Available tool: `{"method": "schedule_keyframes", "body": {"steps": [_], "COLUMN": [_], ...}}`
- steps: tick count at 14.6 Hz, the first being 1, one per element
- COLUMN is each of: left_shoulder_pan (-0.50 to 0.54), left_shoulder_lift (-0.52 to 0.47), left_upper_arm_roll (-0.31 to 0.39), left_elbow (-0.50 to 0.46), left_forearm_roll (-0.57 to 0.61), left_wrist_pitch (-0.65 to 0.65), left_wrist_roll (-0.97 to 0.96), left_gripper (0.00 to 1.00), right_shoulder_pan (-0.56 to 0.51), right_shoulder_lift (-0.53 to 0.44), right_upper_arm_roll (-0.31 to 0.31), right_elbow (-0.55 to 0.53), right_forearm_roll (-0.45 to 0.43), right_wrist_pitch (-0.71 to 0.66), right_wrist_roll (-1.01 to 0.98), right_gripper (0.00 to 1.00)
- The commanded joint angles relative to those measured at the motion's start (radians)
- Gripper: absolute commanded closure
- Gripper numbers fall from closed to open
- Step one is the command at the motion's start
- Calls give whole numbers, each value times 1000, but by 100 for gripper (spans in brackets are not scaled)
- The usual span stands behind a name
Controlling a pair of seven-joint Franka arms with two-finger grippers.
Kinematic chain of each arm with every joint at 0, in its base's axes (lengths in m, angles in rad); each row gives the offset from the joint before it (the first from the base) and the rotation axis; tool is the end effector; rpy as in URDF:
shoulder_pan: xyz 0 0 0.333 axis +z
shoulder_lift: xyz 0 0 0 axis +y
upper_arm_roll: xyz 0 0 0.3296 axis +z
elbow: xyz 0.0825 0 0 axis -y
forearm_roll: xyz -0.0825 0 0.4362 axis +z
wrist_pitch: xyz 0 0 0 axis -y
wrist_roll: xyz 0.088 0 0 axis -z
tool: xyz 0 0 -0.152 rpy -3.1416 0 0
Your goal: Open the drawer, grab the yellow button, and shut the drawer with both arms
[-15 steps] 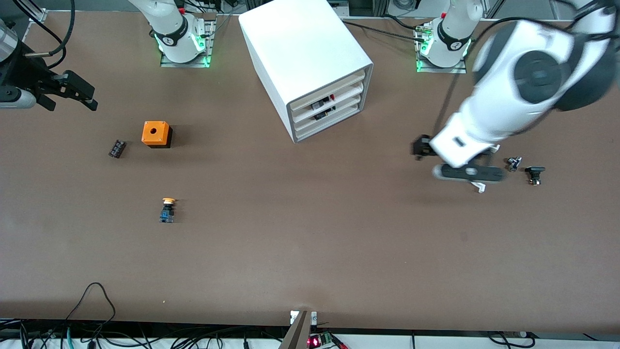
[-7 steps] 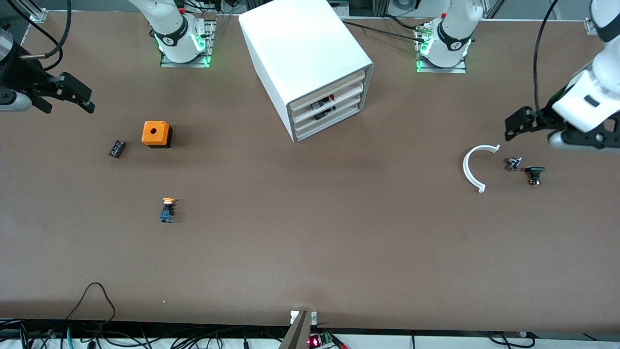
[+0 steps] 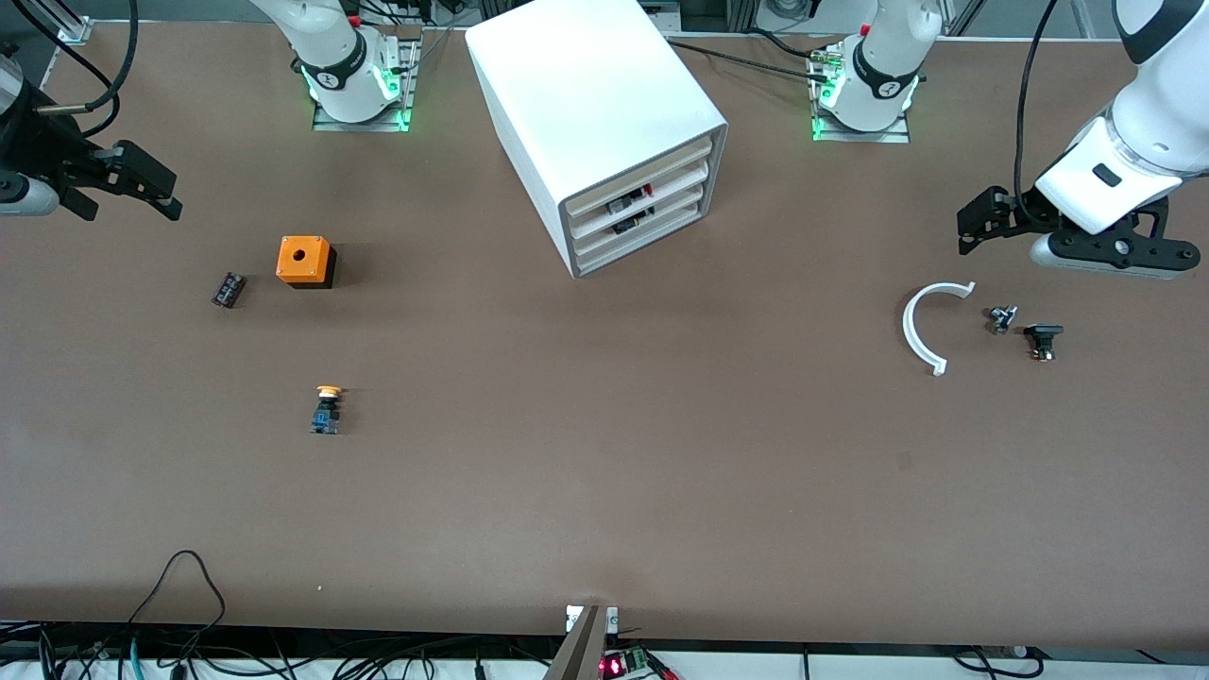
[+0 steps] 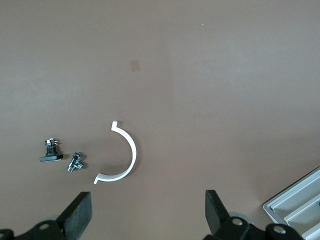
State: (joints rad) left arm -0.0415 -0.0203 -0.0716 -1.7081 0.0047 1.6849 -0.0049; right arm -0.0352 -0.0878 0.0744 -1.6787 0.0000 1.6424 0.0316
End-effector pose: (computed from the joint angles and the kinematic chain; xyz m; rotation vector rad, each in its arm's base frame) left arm 0.6024 -0.0681 0.5429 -3.1307 0.1704 0.0041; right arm 0.5863 0.0245 0.5949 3.1358 0.0117 0.0807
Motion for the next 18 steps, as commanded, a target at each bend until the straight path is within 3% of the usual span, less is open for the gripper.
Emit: {"method": "schedule_keyframes", "body": {"steps": [1,18], "left_shoulder_pan": [0,0], "left_shoulder_lift": [-7,-6], "left_upper_arm_roll": [-8,-14], "left_elbow": [-4,-4], "left_forearm_roll": [18,18], "left_wrist_pitch": [7,6], "left_wrist_roll": [-18,-20], "left_gripper": [0,0], "right_shoulder_pan": [-9,-9], "right_shoulder_lift": [11,11], "right_upper_arm_roll": [15,28], "right_elbow": [33,31], "right_forearm_roll": [-15,-15], "right_wrist_pitch": [-26,-24], "right_wrist_roll": [-4,-2], "right_gripper": [1,1]}}
